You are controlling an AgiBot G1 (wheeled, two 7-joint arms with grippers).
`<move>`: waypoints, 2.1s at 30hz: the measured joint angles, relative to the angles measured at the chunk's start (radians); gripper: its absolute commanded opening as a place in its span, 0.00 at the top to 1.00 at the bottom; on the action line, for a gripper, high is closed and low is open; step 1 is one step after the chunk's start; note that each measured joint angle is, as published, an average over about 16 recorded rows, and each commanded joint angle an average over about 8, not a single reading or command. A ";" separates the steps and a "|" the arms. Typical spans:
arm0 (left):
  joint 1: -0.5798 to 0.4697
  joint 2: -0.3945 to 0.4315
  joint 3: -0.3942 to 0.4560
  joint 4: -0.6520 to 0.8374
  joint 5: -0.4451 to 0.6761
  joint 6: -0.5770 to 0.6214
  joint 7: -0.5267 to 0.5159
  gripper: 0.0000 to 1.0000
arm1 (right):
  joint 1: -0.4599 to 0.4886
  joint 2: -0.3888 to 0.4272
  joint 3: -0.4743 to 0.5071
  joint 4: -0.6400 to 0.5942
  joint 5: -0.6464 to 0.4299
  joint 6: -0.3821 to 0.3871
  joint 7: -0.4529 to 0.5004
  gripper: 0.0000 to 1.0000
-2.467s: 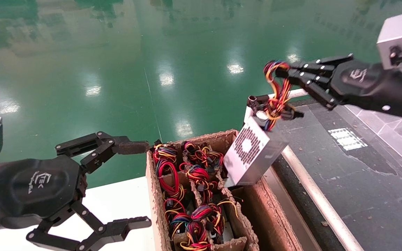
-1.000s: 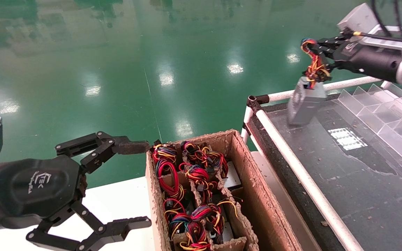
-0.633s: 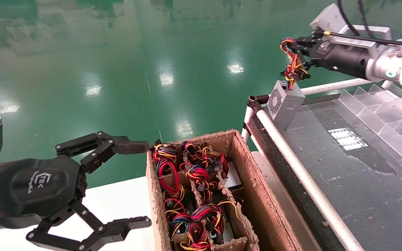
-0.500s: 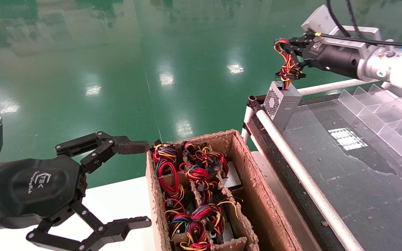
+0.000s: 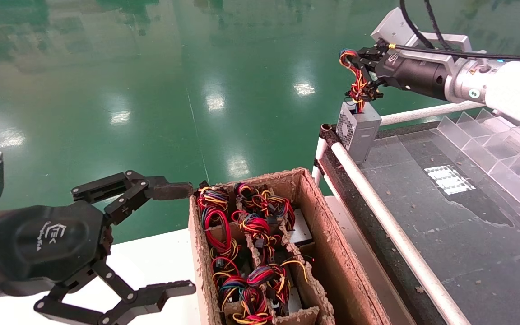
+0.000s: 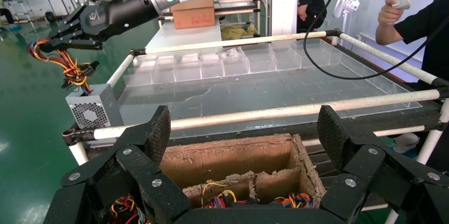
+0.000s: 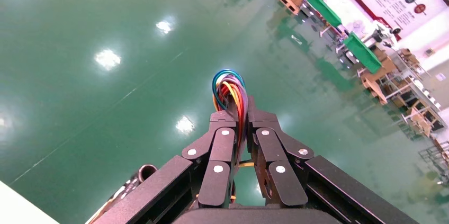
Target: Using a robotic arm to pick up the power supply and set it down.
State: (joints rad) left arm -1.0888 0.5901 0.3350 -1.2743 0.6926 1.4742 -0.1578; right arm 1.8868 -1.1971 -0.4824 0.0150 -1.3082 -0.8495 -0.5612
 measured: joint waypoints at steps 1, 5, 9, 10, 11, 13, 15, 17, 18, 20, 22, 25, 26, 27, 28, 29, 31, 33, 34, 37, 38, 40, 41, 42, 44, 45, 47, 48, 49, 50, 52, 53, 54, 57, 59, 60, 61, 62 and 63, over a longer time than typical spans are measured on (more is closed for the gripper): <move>0.000 0.000 0.000 0.000 0.000 0.000 0.000 0.00 | 0.000 -0.001 0.000 -0.001 -0.001 0.000 -0.001 0.23; 0.000 0.000 0.000 0.000 0.000 0.000 0.000 0.00 | -0.001 -0.002 -0.002 -0.005 -0.003 0.000 -0.005 0.00; 0.000 0.000 0.000 0.000 0.000 0.000 0.000 0.00 | -0.002 0.000 -0.003 -0.008 -0.005 0.002 -0.007 0.00; 0.000 0.000 0.000 0.000 0.000 0.000 0.000 0.00 | -0.002 0.000 -0.003 -0.009 -0.005 0.003 -0.008 0.00; 0.000 0.000 0.000 0.000 0.000 0.000 0.000 0.00 | -0.002 0.001 -0.004 -0.010 -0.005 0.003 -0.009 0.00; 0.000 0.000 0.000 0.000 0.000 0.000 0.000 0.00 | -0.003 0.003 -0.004 -0.011 -0.006 0.004 -0.010 0.00; 0.000 0.000 0.000 0.000 0.000 0.000 0.000 0.00 | -0.003 0.005 -0.004 -0.012 -0.006 0.005 -0.011 0.00; 0.000 0.000 0.000 0.000 0.000 0.000 0.000 0.00 | -0.004 0.007 -0.003 -0.014 -0.005 0.005 -0.010 0.00; 0.000 0.000 0.000 0.000 0.000 0.000 0.000 0.00 | -0.004 0.009 -0.003 -0.015 -0.004 0.003 -0.009 0.00; 0.000 0.000 0.000 0.000 0.000 0.000 0.000 0.00 | -0.003 0.013 0.001 -0.018 0.001 -0.002 -0.003 0.00; 0.000 0.000 0.000 0.000 0.000 0.000 0.000 0.00 | -0.001 0.019 0.008 -0.023 0.011 -0.014 0.013 0.00; 0.000 0.000 0.001 0.000 0.000 0.000 0.000 0.00 | 0.004 0.032 0.027 -0.034 0.038 -0.050 0.056 0.00; 0.000 0.000 0.001 0.000 0.000 0.000 0.000 0.00 | 0.007 0.037 0.034 -0.039 0.048 -0.064 0.074 0.00; 0.000 0.000 0.001 0.000 0.000 0.000 0.000 0.00 | 0.009 0.042 0.041 -0.043 0.058 -0.078 0.091 0.00; 0.000 0.000 0.001 0.000 0.000 0.000 0.000 0.00 | 0.011 0.046 0.049 -0.048 0.068 -0.093 0.110 0.00; 0.000 0.000 0.001 0.000 0.000 0.000 0.000 0.00 | 0.014 0.052 0.058 -0.053 0.081 -0.111 0.131 0.00; 0.000 0.000 0.001 0.000 0.000 0.000 0.000 0.00 | 0.018 0.063 0.075 -0.061 0.105 -0.146 0.174 0.00; 0.000 0.000 0.001 0.000 -0.001 0.000 0.000 0.00 | 0.018 0.075 0.093 -0.063 0.131 -0.182 0.217 0.00; 0.000 0.000 0.001 0.000 -0.001 0.000 0.000 0.00 | 0.017 0.082 0.101 -0.062 0.143 -0.200 0.238 0.00; 0.000 0.000 0.001 0.000 -0.001 0.000 0.001 0.00 | 0.007 0.103 0.122 -0.049 0.177 -0.249 0.296 0.00; 0.000 0.000 0.001 0.000 -0.001 0.000 0.001 0.00 | 0.001 0.109 0.127 -0.040 0.187 -0.262 0.312 0.00; 0.000 0.000 0.001 0.000 -0.001 -0.001 0.001 0.00 | -0.014 0.123 0.134 -0.016 0.202 -0.283 0.337 0.00; 0.000 0.000 0.001 0.000 -0.001 -0.001 0.001 0.00 | -0.023 0.129 0.137 -0.002 0.209 -0.291 0.345 0.00; 0.000 0.000 0.001 0.000 -0.001 -0.001 0.001 0.00 | -0.034 0.136 0.139 0.015 0.216 -0.298 0.354 0.00; 0.000 0.000 0.001 0.001 -0.001 -0.001 0.001 0.00 | -0.057 0.152 0.144 0.051 0.230 -0.315 0.373 0.00; 0.000 0.000 0.001 0.001 -0.001 -0.001 0.001 0.00 | -0.070 0.159 0.145 0.072 0.236 -0.321 0.379 0.00; 0.000 0.000 0.001 0.001 -0.001 -0.001 0.001 0.00 | -0.097 0.175 0.147 0.117 0.249 -0.333 0.393 0.00; 0.000 0.000 0.001 0.001 -0.001 -0.001 0.001 0.00 | -0.112 0.183 0.148 0.140 0.256 -0.340 0.400 0.00; 0.000 0.000 0.001 0.001 -0.001 -0.001 0.001 0.00 | -0.126 0.191 0.149 0.163 0.262 -0.346 0.407 0.00; 0.000 0.000 0.001 0.001 -0.001 -0.001 0.001 0.00 | -0.140 0.199 0.150 0.185 0.269 -0.352 0.414 0.00; 0.000 0.000 0.001 0.001 -0.001 -0.001 0.001 0.00 | -0.168 0.216 0.152 0.231 0.282 -0.364 0.428 0.00; 0.000 0.000 0.001 0.001 -0.001 -0.001 0.001 0.00 | -0.182 0.224 0.154 0.254 0.288 -0.370 0.435 0.00; 0.000 0.000 0.001 0.001 -0.001 -0.001 0.001 0.00 | -0.197 0.232 0.155 0.277 0.295 -0.377 0.442 0.00; 0.000 0.000 0.001 0.001 -0.001 -0.001 0.001 0.00 | -0.239 0.256 0.158 0.345 0.314 -0.395 0.464 0.00; 0.000 0.000 0.001 0.001 -0.001 -0.001 0.001 0.00 | -0.267 0.273 0.160 0.391 0.327 -0.408 0.478 0.00; 0.000 0.000 0.001 0.001 -0.001 -0.001 0.001 0.00 | -0.282 0.281 0.161 0.414 0.334 -0.414 0.485 0.00; 0.000 0.000 0.001 0.001 -0.001 -0.001 0.001 0.00 | -0.296 0.289 0.162 0.437 0.340 -0.420 0.492 0.00; 0.000 0.000 0.001 0.001 -0.001 -0.001 0.001 0.00 | -0.310 0.297 0.164 0.459 0.347 -0.426 0.499 0.00; 0.000 0.000 0.001 0.001 -0.001 -0.001 0.001 0.00 | -0.324 0.305 0.165 0.483 0.353 -0.433 0.506 0.00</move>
State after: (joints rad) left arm -1.0891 0.5896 0.3363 -1.2735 0.6916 1.4737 -0.1568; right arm 1.5626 -0.8917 -0.3177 0.4975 -0.9549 -1.2821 -0.0553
